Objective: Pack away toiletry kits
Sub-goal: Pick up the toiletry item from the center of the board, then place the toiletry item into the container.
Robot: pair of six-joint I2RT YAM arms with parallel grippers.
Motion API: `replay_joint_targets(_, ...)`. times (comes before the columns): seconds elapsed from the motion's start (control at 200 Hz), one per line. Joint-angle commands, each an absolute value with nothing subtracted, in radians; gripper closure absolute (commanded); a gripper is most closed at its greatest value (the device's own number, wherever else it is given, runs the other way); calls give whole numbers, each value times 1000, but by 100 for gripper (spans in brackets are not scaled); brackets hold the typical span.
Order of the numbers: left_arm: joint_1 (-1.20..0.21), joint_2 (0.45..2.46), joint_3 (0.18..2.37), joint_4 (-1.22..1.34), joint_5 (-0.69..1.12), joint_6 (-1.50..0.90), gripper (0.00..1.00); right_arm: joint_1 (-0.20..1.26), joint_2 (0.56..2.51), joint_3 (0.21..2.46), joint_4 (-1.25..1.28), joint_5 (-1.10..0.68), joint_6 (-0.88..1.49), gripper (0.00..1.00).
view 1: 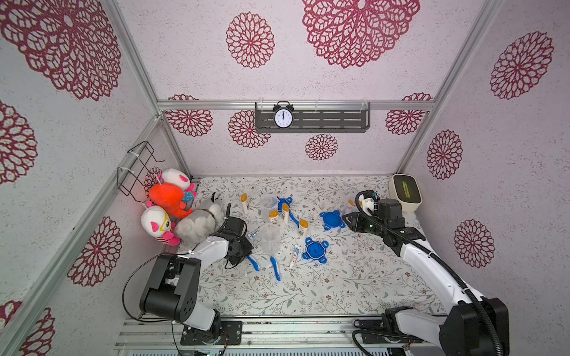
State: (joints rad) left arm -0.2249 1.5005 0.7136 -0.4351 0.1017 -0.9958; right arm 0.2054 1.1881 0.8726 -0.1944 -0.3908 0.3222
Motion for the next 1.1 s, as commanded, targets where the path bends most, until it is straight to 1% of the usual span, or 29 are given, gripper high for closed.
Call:
replay_joint_targets(0.0,-209,1415,693,-412,62,-991,87,202,1197,873,-133,-447,353,66)
replay_joint_targets(0.21,-179,1226,713,-462,-10,-928,88,205,1231,870,-34,-575,411,66)
replay_joint_targets(0.365,-154,1083,781,-504,-35,-850,88,238,1268,897,33,-708,401,57)
replay_joint_targets(0.5,-153,992,917,-548,-62,-733,89,281,1305,954,45,-769,369,51)
replay_joint_targets(0.62,-154,940,974,-413,-15,-666,91,323,1343,1022,42,-778,350,49)
replay_joint_targets(0.751,-178,1043,1051,-261,100,-637,92,361,1398,1132,8,-781,332,48)
replay_joint_targets(0.841,-252,1161,1123,-141,151,-611,92,389,1433,1198,-13,-778,331,48)
replay_joint_targets(0.946,-339,1336,1289,-144,196,-565,92,416,1458,1248,-33,-774,324,48)
replay_joint_targets(1.096,-384,1521,1432,-102,295,-587,92,427,1447,1274,-35,-745,343,47)
